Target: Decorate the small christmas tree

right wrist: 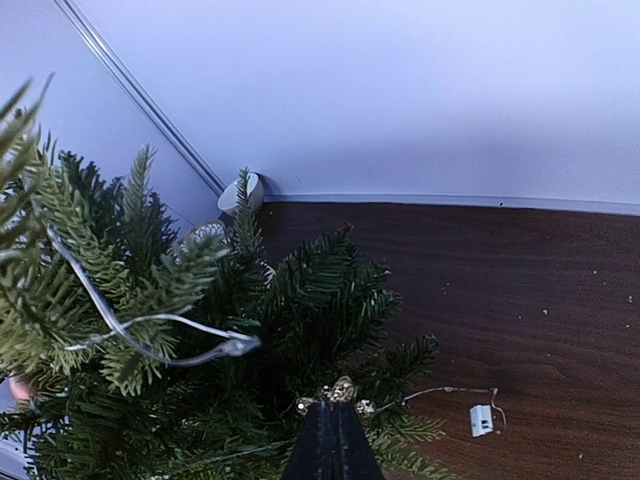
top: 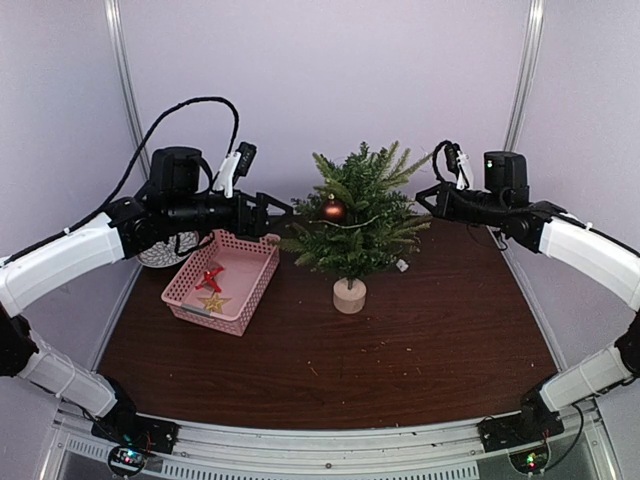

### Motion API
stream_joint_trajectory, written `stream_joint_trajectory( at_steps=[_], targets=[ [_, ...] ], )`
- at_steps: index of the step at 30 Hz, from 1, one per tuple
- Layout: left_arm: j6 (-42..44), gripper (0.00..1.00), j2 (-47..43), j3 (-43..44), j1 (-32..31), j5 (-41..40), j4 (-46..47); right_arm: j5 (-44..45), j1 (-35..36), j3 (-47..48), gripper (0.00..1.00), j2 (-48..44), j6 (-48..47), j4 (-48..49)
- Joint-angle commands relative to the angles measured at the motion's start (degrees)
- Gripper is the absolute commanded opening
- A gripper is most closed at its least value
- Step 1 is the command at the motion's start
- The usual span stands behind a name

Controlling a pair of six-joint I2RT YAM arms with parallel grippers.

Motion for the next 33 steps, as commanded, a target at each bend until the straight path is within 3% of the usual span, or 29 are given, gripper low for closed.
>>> stream_joint_trajectory(
  at_steps=[1,25,33],
  targets=[
    [0.1,0.98,0.6,0.0,0.6,1.0,2.7,-0.4,0.3,0.3,0.0,-0.4,0.0,1.7],
    [0.6,0.98,2.4,1.5,1.2,2.7,3.0,1.0,-2.4,7.8,0.0,-10.7,-6.5,-20.0],
    [0.5,0.98,3.3,2.0,1.2,3.2,3.6,1.6,-4.4,5.1,0.0,-7.6,1.4,-5.0]
  ],
)
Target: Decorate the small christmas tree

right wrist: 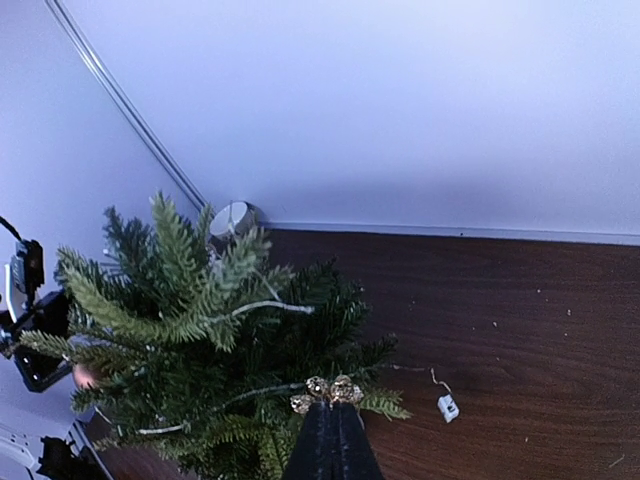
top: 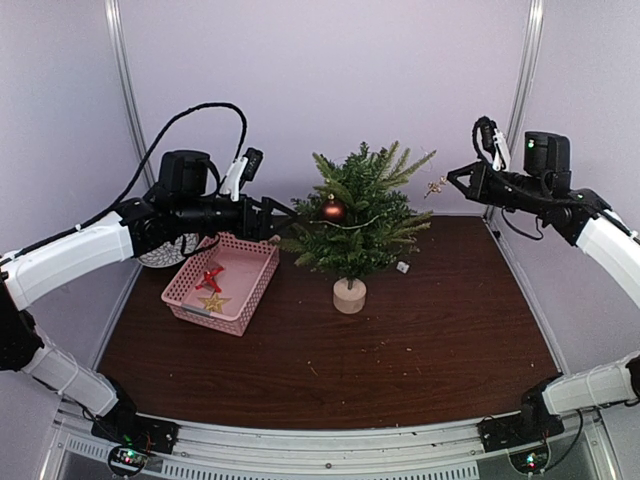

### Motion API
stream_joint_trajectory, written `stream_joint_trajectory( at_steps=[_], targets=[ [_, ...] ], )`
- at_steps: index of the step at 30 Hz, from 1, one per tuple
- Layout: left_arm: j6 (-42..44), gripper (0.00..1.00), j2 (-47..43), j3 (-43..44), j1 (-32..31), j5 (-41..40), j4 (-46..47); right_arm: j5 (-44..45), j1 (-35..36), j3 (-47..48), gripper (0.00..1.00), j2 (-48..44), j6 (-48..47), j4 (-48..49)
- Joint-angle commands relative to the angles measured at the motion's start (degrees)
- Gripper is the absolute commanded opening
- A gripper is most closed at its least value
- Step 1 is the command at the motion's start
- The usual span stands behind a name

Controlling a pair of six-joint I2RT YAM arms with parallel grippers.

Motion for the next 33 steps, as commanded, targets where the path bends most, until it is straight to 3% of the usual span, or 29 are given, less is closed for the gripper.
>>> stream_joint_trajectory(
  at_steps=[1,14,33],
  targets=[
    [0.5,0.97,0.7,2.1,0.4,0.9,2.6,0.3,-0.5,-1.2,0.0,2.9,6.1,11.0],
    [0.5,0.98,0.5,1.7,0.6,0.1,2.8,-2.4,0.3,-3.6,0.0,9.1,10.3,18.2],
    [0.2,0.98,1.1,1.6,1.1,1.0,2.9,-3.4,3.2,1.2,0.0,13.1,6.4,6.2]
  ],
)
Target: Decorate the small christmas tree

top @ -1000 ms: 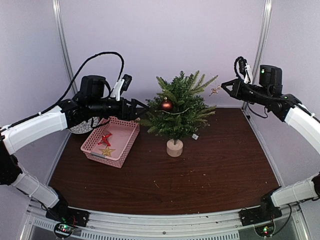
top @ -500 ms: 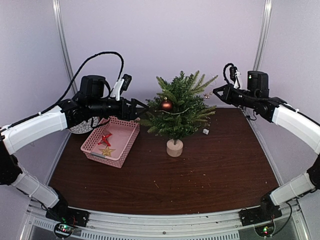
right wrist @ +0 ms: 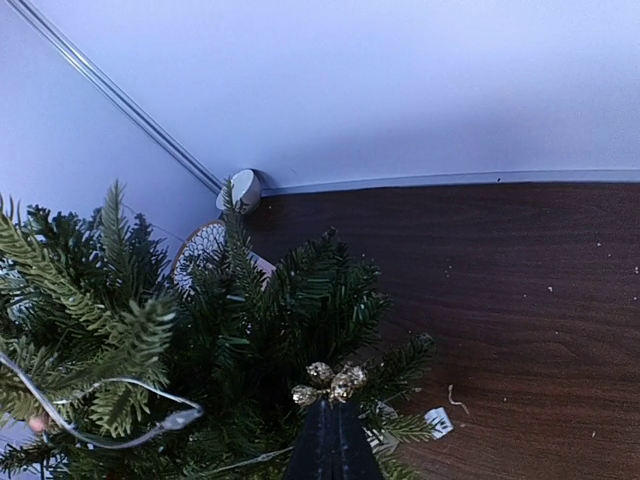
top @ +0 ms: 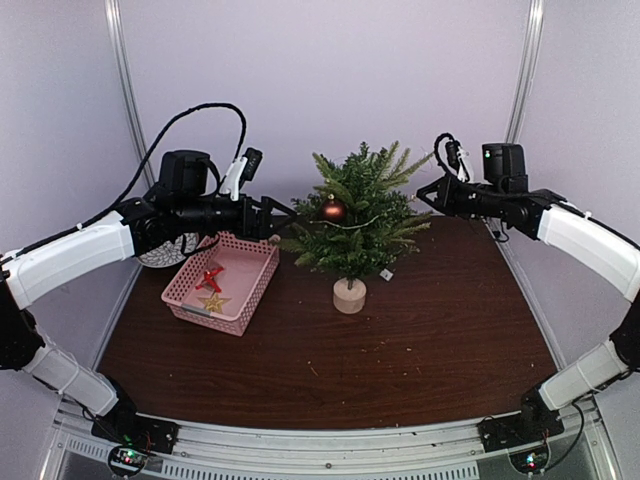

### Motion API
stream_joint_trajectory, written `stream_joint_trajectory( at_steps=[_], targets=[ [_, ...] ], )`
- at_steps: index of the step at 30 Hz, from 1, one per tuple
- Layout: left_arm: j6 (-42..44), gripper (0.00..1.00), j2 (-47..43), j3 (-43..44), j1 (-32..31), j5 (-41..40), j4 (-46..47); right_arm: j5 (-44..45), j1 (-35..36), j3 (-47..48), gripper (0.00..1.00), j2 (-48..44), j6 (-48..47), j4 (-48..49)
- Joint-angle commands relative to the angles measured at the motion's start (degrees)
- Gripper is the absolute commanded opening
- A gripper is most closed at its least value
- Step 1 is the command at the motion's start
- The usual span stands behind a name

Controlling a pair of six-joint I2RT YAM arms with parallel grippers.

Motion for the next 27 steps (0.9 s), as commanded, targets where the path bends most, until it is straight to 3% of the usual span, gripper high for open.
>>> stream_joint_trajectory(
  at_steps=[1,19,27],
  targets=[
    [0.2,0.98,0.5,1.6,0.6,0.9,2.8,-0.9,1.0,2.4,0.0,1.0,-1.4,-3.5],
    [0.3,0.98,0.9,1.6,0.7,0.9,2.9,4.1,5.2,5.4,0.0,4.6,-3.8,-5.0],
    [-0.9,0.98,0.3,0.6,1.4,0.5,3.2,5.6,5.2,4.7,0.21,0.6,-5.0,-6.7]
  ],
)
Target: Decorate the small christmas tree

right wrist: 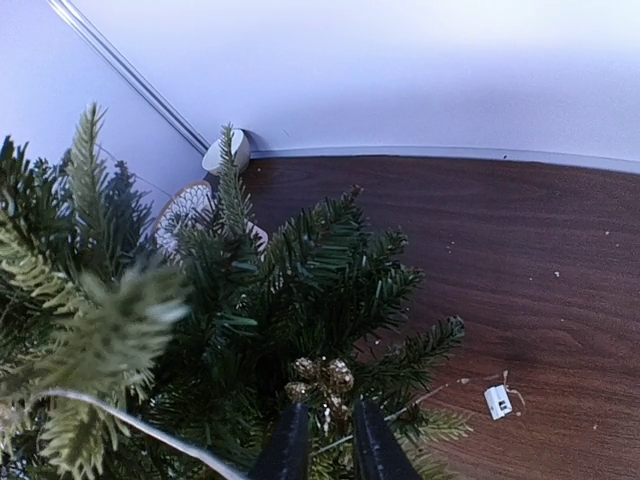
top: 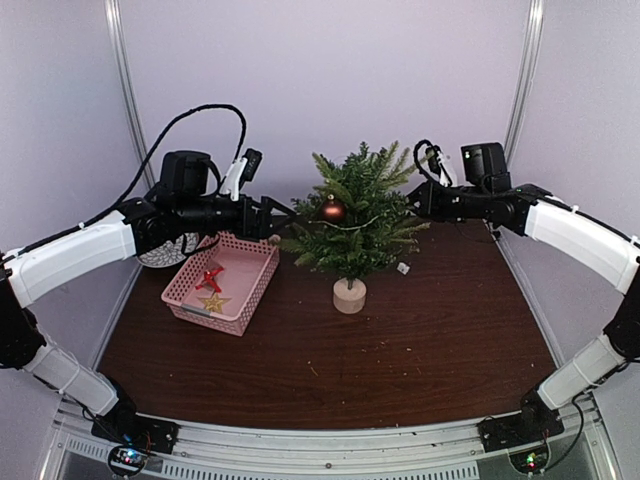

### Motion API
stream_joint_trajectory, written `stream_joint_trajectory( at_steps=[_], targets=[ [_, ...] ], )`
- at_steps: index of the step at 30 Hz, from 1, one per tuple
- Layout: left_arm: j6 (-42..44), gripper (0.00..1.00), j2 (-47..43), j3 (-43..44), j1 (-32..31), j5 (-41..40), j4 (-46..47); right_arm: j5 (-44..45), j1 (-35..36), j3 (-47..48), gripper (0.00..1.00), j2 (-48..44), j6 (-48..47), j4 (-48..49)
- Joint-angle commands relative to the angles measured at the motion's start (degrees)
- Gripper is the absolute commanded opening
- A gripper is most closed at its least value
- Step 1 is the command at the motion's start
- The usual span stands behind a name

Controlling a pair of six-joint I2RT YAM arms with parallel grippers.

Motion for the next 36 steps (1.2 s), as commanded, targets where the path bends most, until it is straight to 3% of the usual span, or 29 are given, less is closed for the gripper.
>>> stream_joint_trajectory(
  at_steps=[1,6,15,24,29,36],
  targets=[
    [-1.2,0.98,-0.5,0.3,1.1,0.2,3.4,2.3,0.4,0.7,0.22,-3.8,-1.4,-2.0],
    [-2.3,0.98,-1.8,-1.1,1.5,-0.3,4.2,3.8,0.0,-0.3,0.26,-6.2,-1.5,-3.2],
    [-5.3,0.97,-7.4,-7.1,3.1,-5.0,4.2,1.8,-2.3,-3.4,0.48,-12.8,-1.2,-5.2],
    [-1.3,0.98,-12.7,-15.9,2.2,-7.9,4.0,-4.1,-5.5,-7.1,0.67,-18.2,-0.6,-7.0],
    [7.2,0.97,-15.9,-23.7,-3.6,-12.1,7.2,-5.9,-6.0,-16.9,0.7,-21.5,-0.8,-1.8],
    [9.3,0.98,-14.6,-37.7,-19.0,-25.9,24.2,-5.9,-5.9,-36.6,0.67,-30.2,2.6,12.6]
  ],
)
